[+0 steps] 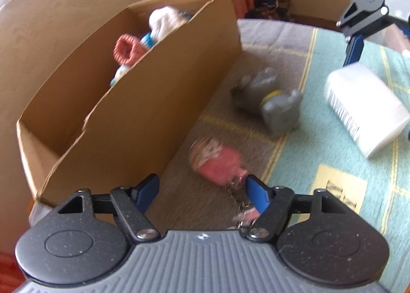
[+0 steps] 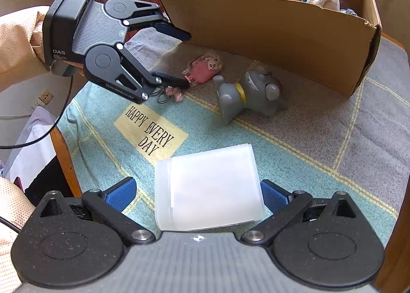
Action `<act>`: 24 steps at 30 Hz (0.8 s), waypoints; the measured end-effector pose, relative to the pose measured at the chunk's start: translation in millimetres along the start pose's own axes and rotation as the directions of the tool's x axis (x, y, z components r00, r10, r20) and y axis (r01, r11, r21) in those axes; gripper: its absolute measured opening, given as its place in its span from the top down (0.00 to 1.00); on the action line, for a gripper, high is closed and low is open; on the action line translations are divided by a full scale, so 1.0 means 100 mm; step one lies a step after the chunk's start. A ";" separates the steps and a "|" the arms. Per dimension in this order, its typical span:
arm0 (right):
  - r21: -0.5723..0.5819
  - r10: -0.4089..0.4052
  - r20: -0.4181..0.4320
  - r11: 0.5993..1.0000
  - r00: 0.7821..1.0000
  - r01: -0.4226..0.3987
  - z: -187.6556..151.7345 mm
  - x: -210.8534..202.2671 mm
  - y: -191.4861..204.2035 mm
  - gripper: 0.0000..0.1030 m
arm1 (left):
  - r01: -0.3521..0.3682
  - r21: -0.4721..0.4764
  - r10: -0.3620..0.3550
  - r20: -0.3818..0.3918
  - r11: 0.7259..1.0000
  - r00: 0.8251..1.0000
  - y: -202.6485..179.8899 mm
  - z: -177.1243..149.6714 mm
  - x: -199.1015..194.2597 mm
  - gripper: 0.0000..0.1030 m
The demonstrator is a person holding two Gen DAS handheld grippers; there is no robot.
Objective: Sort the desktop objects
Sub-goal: 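Close the left tool on the pink keychain bottle and lift it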
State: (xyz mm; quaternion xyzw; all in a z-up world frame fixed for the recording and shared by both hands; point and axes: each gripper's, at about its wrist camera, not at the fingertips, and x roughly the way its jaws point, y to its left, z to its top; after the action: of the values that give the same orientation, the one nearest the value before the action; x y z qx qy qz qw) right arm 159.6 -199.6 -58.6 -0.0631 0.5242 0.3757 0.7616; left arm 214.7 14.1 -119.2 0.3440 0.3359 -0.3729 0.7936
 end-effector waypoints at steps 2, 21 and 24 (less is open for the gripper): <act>0.001 0.001 -0.003 1.000 1.000 -0.001 0.00 0.02 0.00 0.00 | 0.024 -0.012 -0.024 0.009 1.000 1.000 0.00 0.05 0.05 0.36; -0.103 -0.092 -0.007 0.990 0.996 0.091 0.09 0.02 0.12 0.00 | 0.103 -0.265 -0.102 0.017 0.959 0.995 0.18 0.07 0.08 0.48; -0.154 -0.154 -0.001 0.976 0.988 0.152 0.08 0.04 0.24 0.00 | 0.099 -0.284 -0.100 0.014 0.954 0.995 0.16 0.05 0.03 0.48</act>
State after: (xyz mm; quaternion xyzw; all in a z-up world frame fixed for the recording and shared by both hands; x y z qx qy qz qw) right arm 151.1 -176.2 -51.4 -0.1643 0.4923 0.3547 0.7777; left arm 231.0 16.9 -113.8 0.2092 0.4032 -0.3601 0.8148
